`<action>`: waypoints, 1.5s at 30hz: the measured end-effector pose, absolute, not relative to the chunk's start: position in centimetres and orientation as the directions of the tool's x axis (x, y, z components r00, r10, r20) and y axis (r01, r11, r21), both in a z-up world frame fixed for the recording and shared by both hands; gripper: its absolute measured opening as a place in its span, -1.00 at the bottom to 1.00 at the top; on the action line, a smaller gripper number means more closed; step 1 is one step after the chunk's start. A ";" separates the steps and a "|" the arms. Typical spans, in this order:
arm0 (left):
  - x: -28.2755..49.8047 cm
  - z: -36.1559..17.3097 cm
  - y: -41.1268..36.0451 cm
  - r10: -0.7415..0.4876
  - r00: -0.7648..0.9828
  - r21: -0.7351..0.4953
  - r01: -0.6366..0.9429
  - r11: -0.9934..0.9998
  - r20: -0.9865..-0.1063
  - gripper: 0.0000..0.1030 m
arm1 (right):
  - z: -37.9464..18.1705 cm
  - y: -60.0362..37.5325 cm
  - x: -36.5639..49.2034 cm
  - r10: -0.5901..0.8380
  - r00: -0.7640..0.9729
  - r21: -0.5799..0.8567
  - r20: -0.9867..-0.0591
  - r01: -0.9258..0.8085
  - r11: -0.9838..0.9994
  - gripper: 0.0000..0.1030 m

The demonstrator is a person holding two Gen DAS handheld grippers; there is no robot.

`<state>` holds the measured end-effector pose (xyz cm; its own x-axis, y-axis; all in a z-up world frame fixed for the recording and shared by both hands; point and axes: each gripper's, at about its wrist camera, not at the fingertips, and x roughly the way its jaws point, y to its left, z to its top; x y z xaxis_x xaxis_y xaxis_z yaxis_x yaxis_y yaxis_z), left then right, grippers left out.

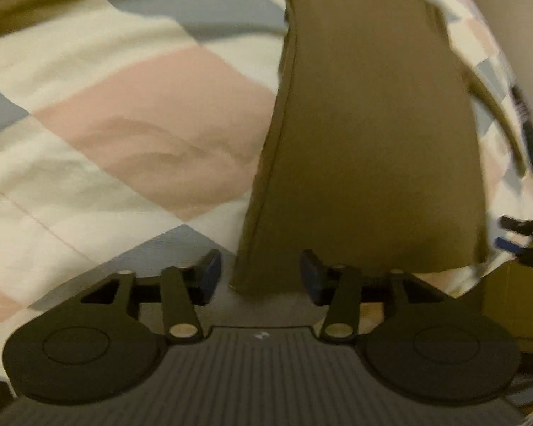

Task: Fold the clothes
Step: 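Grasp the shirt hem with the left gripper while the right gripper grasps it, then pull the brown shirt straight, then open both grippers and withdraw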

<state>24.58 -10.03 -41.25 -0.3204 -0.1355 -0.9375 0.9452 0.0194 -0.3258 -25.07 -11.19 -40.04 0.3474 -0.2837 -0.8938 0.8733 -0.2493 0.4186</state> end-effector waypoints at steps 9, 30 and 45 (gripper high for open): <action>24.5 -43.2 -10.1 -0.140 -0.342 -0.358 0.927 0.113 -0.929 -0.98 | -43.1 -10.2 -25.7 -0.241 0.485 0.536 -0.841 0.809 -0.241 -0.94; 23.9 -39.8 -6.8 -0.061 -0.094 -0.100 0.991 0.094 -0.994 -0.53 | -39.6 -9.8 -24.1 -0.201 0.143 0.186 -0.969 0.958 -0.217 -0.03; 14.3 -21.4 -6.8 -0.314 -0.077 -0.034 0.989 -0.141 -0.946 -0.01 | -20.3 -6.3 -10.5 -0.425 0.136 0.200 -0.895 0.974 -0.109 0.54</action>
